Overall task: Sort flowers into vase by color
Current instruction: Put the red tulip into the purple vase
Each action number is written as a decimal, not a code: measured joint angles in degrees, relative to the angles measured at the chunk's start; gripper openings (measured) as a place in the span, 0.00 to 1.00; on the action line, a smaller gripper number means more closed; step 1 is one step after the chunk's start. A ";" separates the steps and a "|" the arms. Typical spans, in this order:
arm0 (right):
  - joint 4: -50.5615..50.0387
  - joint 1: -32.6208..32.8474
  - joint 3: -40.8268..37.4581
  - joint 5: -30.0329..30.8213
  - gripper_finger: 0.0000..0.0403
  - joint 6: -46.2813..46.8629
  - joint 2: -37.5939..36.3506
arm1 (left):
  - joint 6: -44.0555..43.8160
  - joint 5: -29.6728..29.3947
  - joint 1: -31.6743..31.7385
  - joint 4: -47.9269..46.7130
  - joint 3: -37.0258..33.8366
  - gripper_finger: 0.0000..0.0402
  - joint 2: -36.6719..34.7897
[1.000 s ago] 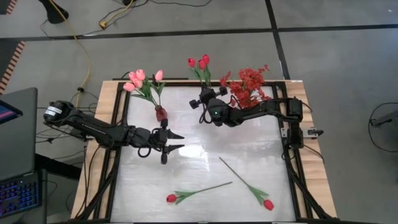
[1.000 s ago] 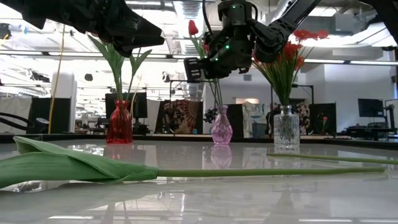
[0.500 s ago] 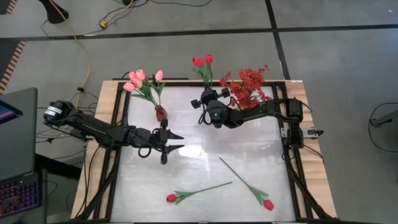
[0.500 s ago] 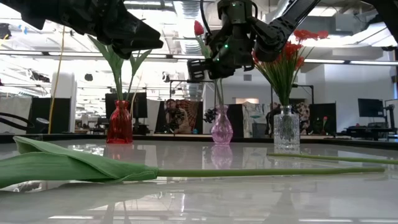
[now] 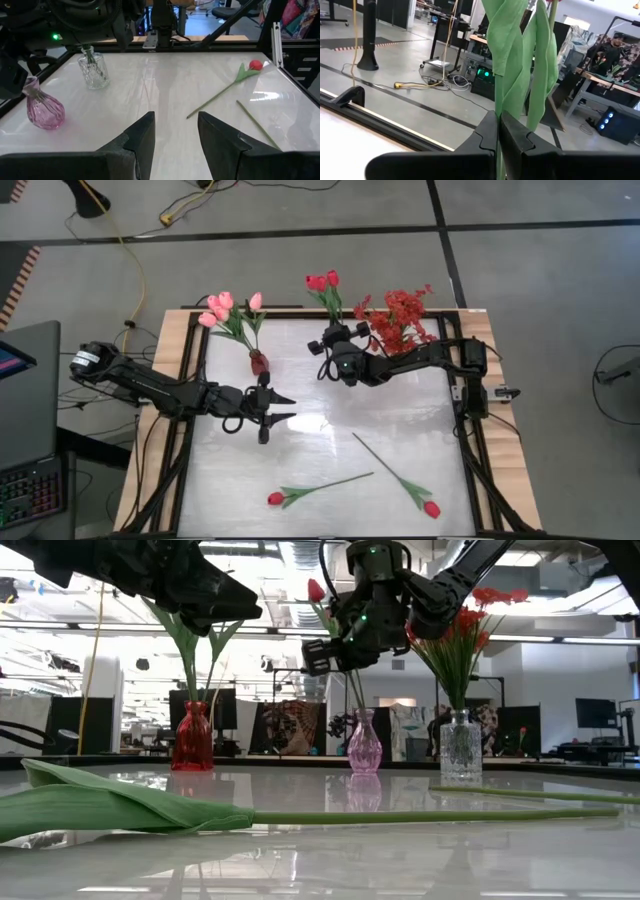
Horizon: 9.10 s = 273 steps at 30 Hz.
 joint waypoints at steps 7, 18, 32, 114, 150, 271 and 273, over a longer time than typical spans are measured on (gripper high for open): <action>0.20 0.00 0.00 2.36 0.09 0.01 0.00 | -0.08 0.00 0.00 -0.26 0.00 0.34 0.00; 0.22 0.00 0.00 2.86 0.09 0.00 0.00 | -0.24 0.00 -0.02 -0.33 0.00 0.34 0.00; 0.36 0.00 0.00 2.90 0.15 -0.30 0.00 | -0.37 0.00 -0.02 -1.12 0.00 0.34 0.00; -42.40 37.21 9.60 -31.94 0.51 19.84 -10.97 | -18.54 -12.70 -16.87 -20.23 8.63 0.33 -4.09; -53.03 37.23 15.93 -64.26 0.52 32.34 10.22 | -16.81 -12.44 -21.29 -28.96 26.03 0.28 19.30; 0.35 34.16 -9.18 -27.78 0.04 4.55 -21.22 | -6.40 -21.33 -19.17 36.10 0.00 0.62 14.56; 0.35 34.16 -9.18 -27.79 0.04 4.52 -21.22 | -6.44 -21.32 -19.06 36.27 0.00 0.62 14.56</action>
